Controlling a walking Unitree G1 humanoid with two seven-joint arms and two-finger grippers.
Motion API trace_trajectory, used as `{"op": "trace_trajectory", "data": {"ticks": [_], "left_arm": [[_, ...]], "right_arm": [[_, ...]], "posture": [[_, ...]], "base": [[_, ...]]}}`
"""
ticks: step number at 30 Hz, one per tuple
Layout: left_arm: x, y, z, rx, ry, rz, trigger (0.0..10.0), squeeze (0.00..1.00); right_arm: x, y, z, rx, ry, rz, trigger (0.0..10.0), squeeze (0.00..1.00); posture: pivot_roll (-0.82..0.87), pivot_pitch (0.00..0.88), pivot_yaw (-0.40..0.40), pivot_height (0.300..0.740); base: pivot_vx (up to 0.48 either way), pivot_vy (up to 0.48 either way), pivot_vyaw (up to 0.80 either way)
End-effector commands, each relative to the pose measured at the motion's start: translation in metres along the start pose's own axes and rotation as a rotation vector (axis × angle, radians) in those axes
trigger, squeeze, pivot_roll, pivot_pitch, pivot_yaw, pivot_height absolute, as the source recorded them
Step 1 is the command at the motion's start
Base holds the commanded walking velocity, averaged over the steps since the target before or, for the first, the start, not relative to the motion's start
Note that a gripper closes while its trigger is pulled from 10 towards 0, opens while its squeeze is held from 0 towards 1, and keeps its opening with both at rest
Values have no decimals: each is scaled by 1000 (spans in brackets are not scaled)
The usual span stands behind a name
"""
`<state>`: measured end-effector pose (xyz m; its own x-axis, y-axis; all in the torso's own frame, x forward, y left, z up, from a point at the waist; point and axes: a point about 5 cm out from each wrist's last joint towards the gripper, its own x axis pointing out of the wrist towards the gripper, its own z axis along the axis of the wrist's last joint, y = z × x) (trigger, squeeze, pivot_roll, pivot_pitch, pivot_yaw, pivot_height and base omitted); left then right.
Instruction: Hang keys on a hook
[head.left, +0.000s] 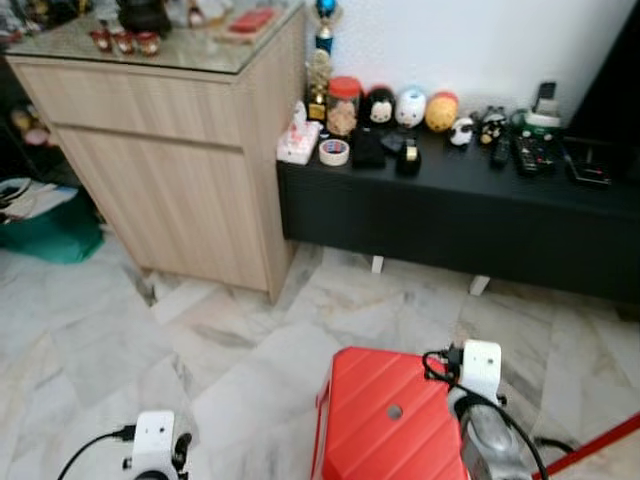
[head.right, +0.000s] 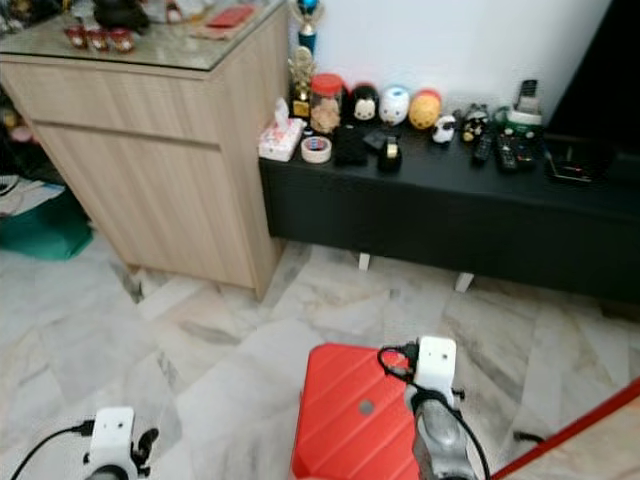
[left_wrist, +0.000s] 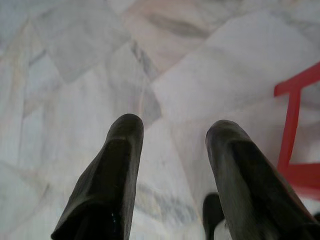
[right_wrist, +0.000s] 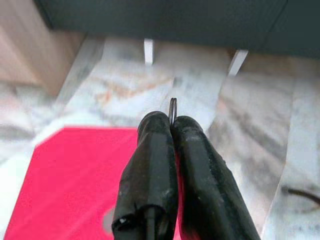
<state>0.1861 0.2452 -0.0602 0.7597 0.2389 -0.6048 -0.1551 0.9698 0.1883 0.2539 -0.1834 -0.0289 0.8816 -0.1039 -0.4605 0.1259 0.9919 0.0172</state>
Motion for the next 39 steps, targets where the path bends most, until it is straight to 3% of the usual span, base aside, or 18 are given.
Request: {"op": "trace_trajectory", "data": {"ticks": [1, 5, 14, 24, 39], "left_arm": [[-3, -1, -11, 2, 52, 8, 10000, 0], [-4, -2, -13, 7, 69, 7, 10000, 0], [-6, -5, -20, -6, 111, 2, 10000, 0], [-8, -12, -24, -22, 123, -15, 10000, 0], [-10, -17, -29, -11, 141, -42, 10000, 0]], "right_arm": [[-4, -2, -13, -53, 72, -5, 10000, 0], [-6, -4, -22, -91, 129, -4, 10000, 0], [-18, -10, -50, -55, 289, -39, 10000, 0], [-30, -16, -68, -71, 351, -39, 10000, 0], [-30, -20, -68, -60, 354, -56, 10000, 0]], "posture": [[13, 0, -23, 740], [8, 0, -20, 740], [15, 0, -28, 740], [11, 0, -25, 740], [1, 0, -12, 740]], "base": [[0, 0, 0], [0, 0, 0], [0, 0, 0], [0, 0, 0], [-246, 0, 0]]}}
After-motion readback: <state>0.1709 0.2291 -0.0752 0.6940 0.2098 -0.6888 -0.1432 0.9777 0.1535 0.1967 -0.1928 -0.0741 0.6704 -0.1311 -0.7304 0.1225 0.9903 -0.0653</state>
